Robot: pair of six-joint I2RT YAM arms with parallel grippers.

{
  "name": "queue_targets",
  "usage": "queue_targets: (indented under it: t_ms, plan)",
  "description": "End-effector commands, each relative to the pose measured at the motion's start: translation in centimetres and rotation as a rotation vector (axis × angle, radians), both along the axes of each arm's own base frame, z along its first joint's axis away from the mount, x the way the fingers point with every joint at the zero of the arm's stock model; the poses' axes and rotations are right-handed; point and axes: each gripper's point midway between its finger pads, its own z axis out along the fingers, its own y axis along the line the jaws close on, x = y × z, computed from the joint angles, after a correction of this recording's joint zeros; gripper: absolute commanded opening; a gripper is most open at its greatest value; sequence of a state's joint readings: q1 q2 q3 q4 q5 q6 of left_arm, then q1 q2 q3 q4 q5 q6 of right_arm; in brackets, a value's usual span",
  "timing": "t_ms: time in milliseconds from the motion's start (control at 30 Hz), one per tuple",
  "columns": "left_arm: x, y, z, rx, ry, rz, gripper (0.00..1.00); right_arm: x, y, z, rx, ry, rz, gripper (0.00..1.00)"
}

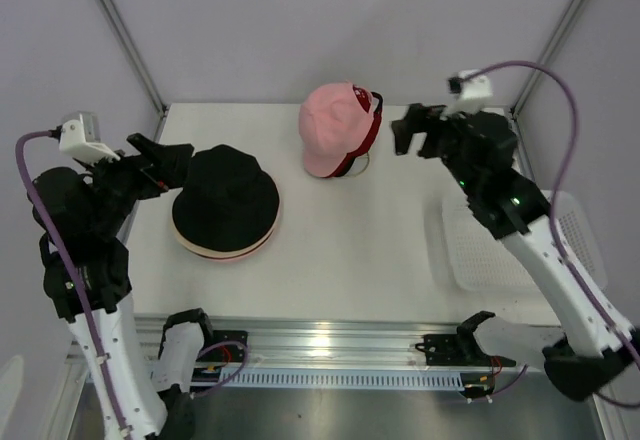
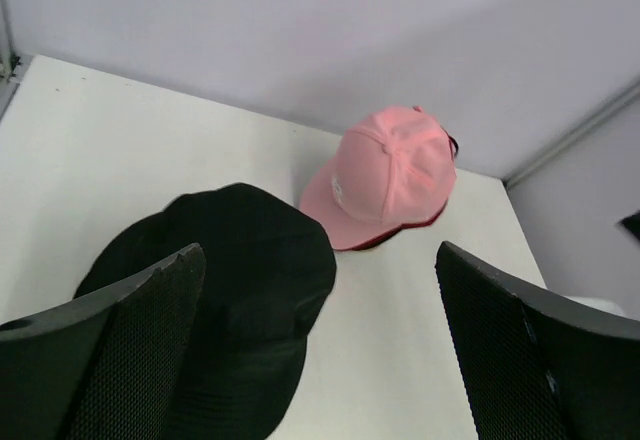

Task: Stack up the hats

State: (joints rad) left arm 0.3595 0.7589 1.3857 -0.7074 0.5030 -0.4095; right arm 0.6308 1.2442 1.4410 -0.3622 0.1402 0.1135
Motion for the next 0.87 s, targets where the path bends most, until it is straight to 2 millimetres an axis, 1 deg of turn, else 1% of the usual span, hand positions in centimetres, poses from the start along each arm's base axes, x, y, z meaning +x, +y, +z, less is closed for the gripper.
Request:
queue_targets:
  t_ms: [0,33,67,100,133,167,200,233,267,300,333,367,400,433,467,500,533,567,667,700,733,800,833]
  plan:
    - [-0.5,-0.6,2.1,0.084,-0.01,0.019,0.99,-2.4,-9.4,-1.8,0.002,0.053,-0.295,0.99]
    - [-0.6,-1.2,2.3,0.103,-0.009,-0.008,1.0,-2.9,-11.6,-2.4,-0.009,0.066,-0.365,0.99]
    - [-1.1,-1.8,2.6,0.112,-0.014,-0.031,0.99,-3.6,-13.1,-2.5,-0.006,0.062,-0.414,1.0]
    - [-1.6,-2.4,2.3,0.121,-0.011,-0.057,1.0,-5.1,-15.3,-1.6,0.023,0.034,-0.487,0.99]
    - [-2.2,-3.2,1.9,0.137,-0.013,-0.098,1.0,-6.0,-16.3,-2.7,0.004,0.055,-0.514,0.99]
    - [-3.7,-3.7,2.0,0.148,-0.041,-0.123,0.99,-6.8,-17.2,-2.8,0.013,0.052,-0.548,1.0]
    - [-3.3,-3.5,-0.7,0.159,0.014,-0.113,0.99,-7.6,-18.0,-2.9,0.039,0.049,-0.58,0.99]
    - [-3.8,-3.1,-1.3,0.168,0.012,-0.097,0.99,-9.0,-18.8,-3.1,0.05,0.04,-0.585,1.0]
    - [-4.5,-2.8,-2.6,0.175,0.018,-0.083,0.99,-9.6,-19.3,-3.3,0.066,0.04,-0.6,0.99]
    - [-4.9,-2.6,-3.2,0.181,0.02,-0.074,0.99,-10.1,-19.6,-3.6,0.076,0.043,-0.607,0.99]
    - [-5.0,-2.7,-4.6,0.185,0.039,-0.079,0.99,-11.0,-19.9,-4.1,0.09,0.043,-0.608,0.99]
    - [-5.2,-2.9,-5.9,0.184,0.059,-0.095,0.99,-11.2,-20.1,-4.5,0.095,0.046,-0.613,0.99]
    - [-6.2,-2.8,-6.2,0.183,0.044,-0.093,1.0,-11.6,-20.3,-4.8,0.101,0.046,-0.617,0.99]
    - [-6.0,-2.5,-8.0,0.198,0.081,-0.083,0.99,-11.8,-20.4,-5.4,0.103,0.057,-0.619,1.0]
    - [-6.4,-2.1,-8.9,0.21,0.097,-0.065,0.99,-12.3,-20.5,-5.7,0.114,0.058,-0.616,0.99]
    - [-7.1,-1.6,-8.9,0.213,0.073,-0.039,1.0,-12.5,-20.6,-6.0,0.117,0.063,-0.619,1.0]
    - [-7.0,-1.2,-10.1,0.218,0.091,-0.014,0.99,-12.9,-20.8,-6.1,0.132,0.061,-0.621,1.0]
    - [-7.1,-1.2,-10.0,0.216,0.071,-0.016,1.0,-13.0,-20.8,-6.4,0.136,0.067,-0.621,0.99]
    - [-7.8,-1.8,-9.7,0.211,0.025,-0.046,0.99,-13.3,-20.3,-6.5,0.155,0.059,-0.588,0.99]
    - [-8.0,-2.0,-9.6,0.211,0.018,-0.06,0.99,-13.1,-19.9,-6.8,0.16,0.063,-0.569,0.99]
    - [-8.0,-2.1,-9.6,0.214,0.017,-0.069,1.0,-13.0,-19.6,-6.5,0.177,0.051,-0.554,1.0]
    - [-8.2,-2.7,-9.2,0.216,0.012,-0.102,0.99,-12.5,-18.7,-6.6,0.167,0.053,-0.515,0.99]
    - [-8.2,-2.8,-9.1,0.216,0.015,-0.108,1.0,-12.3,-18.5,-6.2,0.16,0.046,-0.501,1.0]
